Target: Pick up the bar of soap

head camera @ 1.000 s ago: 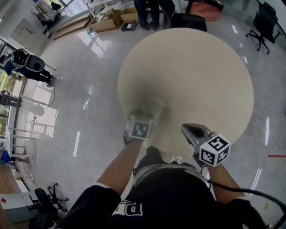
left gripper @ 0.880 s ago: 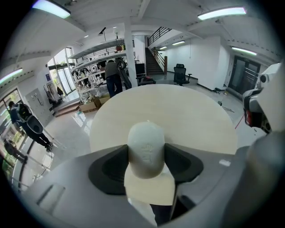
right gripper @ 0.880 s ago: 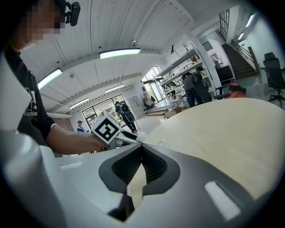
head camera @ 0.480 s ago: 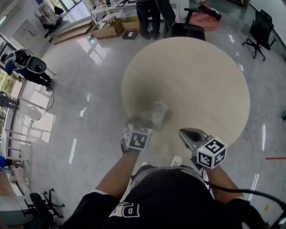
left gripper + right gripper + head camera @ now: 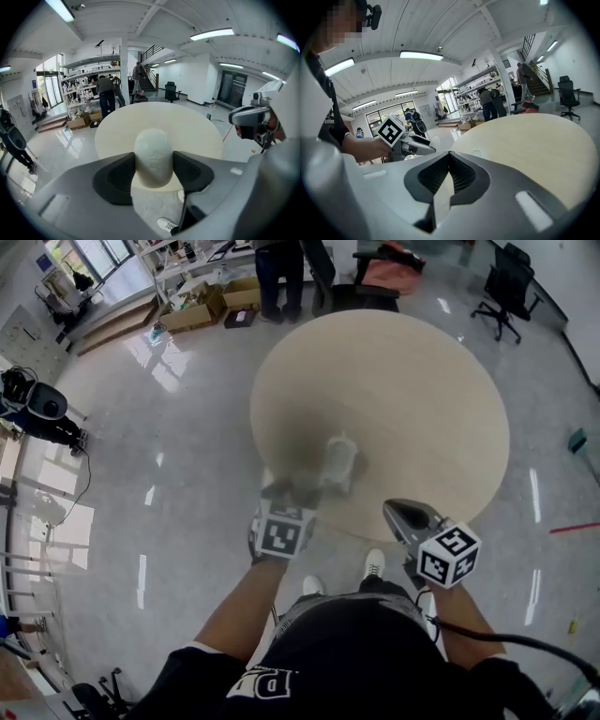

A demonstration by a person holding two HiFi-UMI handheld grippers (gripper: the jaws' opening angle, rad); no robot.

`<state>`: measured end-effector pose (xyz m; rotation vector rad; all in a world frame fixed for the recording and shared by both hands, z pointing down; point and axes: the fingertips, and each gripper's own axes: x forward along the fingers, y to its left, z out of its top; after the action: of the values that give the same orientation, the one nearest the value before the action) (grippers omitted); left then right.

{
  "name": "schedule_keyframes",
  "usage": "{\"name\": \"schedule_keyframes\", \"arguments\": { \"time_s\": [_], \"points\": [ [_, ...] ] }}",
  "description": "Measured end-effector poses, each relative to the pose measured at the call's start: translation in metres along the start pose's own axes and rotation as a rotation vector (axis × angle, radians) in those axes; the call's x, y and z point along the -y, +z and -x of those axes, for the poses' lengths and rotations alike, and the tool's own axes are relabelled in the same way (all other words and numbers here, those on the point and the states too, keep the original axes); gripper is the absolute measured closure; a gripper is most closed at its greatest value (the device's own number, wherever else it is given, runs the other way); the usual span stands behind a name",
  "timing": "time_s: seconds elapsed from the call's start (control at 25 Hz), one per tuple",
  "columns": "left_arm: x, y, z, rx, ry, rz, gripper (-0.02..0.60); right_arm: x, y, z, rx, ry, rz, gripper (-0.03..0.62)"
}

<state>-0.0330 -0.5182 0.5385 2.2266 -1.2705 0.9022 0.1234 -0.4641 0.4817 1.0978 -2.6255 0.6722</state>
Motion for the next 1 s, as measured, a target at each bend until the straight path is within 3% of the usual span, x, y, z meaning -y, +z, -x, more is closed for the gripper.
{"name": "schedule_keyframes", "arguments": {
  "time_s": [0.28,0.48,0.72,1.0],
  "points": [
    [0.018,-0.013,0.027,0.096,-0.135,-0.033,0.319,-0.018,-0.028,0.033,0.046,-0.163,-0.047,0.586],
    [0.029,-0.007,0.045,0.113,-0.161,-0.041,0.319,-0.026,-0.022,0.059,0.068,-0.202,-0.043,0.586],
    [0.046,-0.006,0.072,0.138,-0.132,-0.033,0.319,-0.026,-0.021,0.081,0.069,-0.176,-0.013,0.586],
    [0.052,-0.004,0.105,0.152,-0.058,0.018,0.321,-0.035,0.011,0.095,0.064,-0.102,0.068,0.586]
  ]
}}
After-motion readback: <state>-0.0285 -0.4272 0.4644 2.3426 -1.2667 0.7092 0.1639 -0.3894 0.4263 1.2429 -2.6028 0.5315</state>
